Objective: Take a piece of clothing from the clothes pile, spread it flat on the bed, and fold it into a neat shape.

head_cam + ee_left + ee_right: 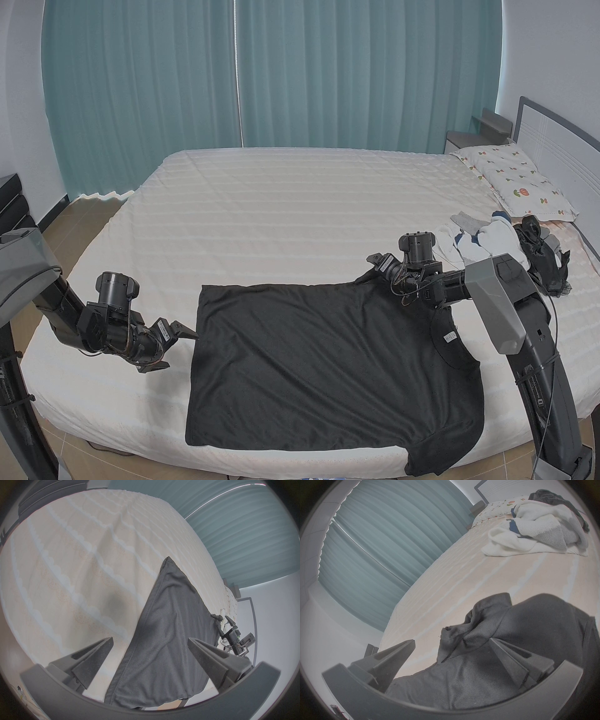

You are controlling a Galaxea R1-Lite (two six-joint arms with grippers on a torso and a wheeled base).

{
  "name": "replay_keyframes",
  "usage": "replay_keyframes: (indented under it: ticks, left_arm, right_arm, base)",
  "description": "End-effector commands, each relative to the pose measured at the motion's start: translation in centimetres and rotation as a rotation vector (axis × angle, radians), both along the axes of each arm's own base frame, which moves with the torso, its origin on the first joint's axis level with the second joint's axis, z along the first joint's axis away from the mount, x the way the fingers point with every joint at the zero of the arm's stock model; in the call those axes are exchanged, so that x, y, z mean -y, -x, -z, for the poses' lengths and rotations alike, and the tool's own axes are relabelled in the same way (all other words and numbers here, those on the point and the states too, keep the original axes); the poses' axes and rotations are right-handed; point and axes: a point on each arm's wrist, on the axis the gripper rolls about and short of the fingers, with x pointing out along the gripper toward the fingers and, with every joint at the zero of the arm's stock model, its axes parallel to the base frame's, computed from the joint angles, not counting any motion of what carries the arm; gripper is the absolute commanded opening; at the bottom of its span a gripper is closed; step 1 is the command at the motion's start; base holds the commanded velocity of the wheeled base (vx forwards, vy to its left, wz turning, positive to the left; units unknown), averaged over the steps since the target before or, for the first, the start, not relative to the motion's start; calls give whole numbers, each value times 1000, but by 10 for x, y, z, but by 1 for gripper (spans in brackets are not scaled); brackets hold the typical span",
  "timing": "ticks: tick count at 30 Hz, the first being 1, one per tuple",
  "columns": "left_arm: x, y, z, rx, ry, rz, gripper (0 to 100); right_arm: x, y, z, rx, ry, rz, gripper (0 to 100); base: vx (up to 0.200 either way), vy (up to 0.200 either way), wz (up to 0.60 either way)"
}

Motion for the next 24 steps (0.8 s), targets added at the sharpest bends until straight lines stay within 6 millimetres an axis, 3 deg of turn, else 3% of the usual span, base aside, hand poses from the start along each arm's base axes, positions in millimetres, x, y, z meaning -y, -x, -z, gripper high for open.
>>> replay_keyframes:
  ticks: [1, 5, 7, 9, 10, 15, 21, 24]
  left_arm:
    - [0, 0, 1, -1, 0, 0, 100]
    - [0, 0, 1, -1, 0, 0, 100]
    - [0, 0, 1, -3, 0, 0, 100]
    - [0, 0, 1, -3, 0, 0, 100]
    - [0, 0, 1, -3, 0, 0, 100]
    - [0, 0, 2, -6, 0, 0, 100]
    - [0, 0, 2, -9, 0, 0, 100]
    - [1, 0, 2, -9, 0, 1, 100]
  right_arm:
    - [6, -2, -16, 37, -10, 11, 100]
    - [27, -5, -47, 89, 0, 45, 100]
    - [43, -4, -56, 91, 34, 59, 100]
    - [46, -3, -57, 89, 40, 59, 100]
    - [67, 1, -55, 71, 122, 46, 100]
    - [102, 10, -30, -12, 217, -9, 100]
    - [123, 12, 2, -71, 277, -36, 100]
    - [127, 11, 5, -49, 273, -27, 100]
  base:
    - [0, 0, 0]
    - [0, 0, 0]
    - [0, 0, 0]
    - [0, 0, 0]
    - [0, 0, 0]
    - [0, 0, 0]
    - [0, 0, 0]
    - [0, 0, 0]
